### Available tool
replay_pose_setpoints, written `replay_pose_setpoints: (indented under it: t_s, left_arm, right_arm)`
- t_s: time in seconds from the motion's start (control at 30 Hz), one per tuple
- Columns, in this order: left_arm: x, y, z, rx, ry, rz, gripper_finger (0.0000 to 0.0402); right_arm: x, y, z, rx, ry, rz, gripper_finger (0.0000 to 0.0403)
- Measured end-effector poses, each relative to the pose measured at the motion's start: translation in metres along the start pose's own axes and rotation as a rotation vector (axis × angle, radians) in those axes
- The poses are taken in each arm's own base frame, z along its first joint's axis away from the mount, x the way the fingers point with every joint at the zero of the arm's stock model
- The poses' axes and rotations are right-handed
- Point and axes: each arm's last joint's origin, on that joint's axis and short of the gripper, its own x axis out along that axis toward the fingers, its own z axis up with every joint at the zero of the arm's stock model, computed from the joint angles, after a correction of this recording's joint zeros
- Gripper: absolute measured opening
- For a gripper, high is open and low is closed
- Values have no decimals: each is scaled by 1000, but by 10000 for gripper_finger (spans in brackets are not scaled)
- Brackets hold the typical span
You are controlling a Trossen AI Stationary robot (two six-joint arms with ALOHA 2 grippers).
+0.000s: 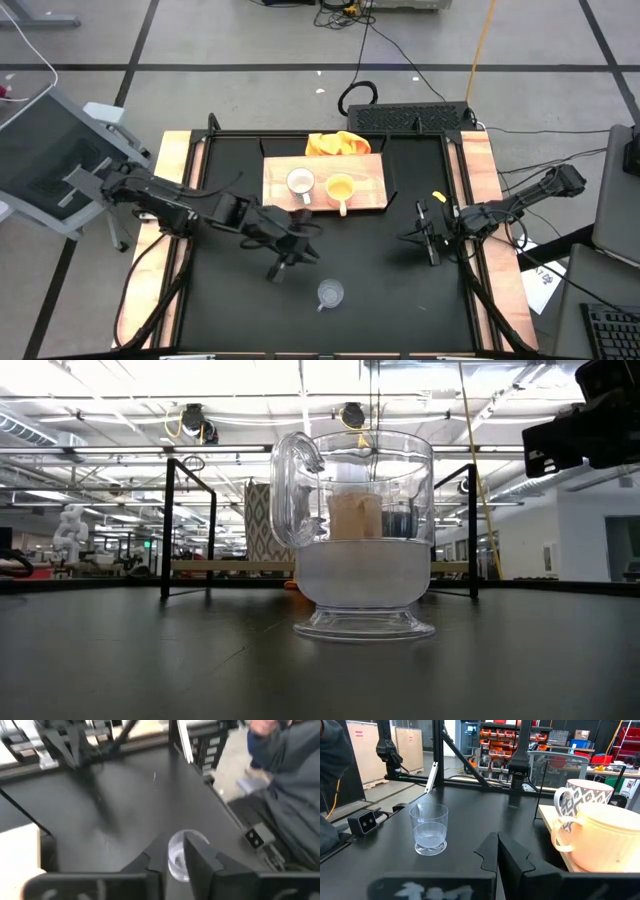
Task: Stack small to large cups/mugs on shelf
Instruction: Put the transparent cup on the shelf
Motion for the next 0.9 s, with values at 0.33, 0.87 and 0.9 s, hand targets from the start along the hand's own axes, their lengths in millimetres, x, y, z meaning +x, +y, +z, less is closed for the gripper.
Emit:
replay_pose_setpoints:
  t_s: [0.33, 0.87, 0.9]
  left_arm:
    - [48, 19, 5, -35, 164, -40, 218]
    - [102, 35, -26, 10, 333, -198, 239]
    - [103, 35, -26, 8, 333, -206, 238]
  right_arm:
    - [0, 0, -2, 2, 24, 0, 0]
    - [0, 0, -6, 3, 65, 1, 0]
    - [0, 0, -6, 4, 65, 1, 0]
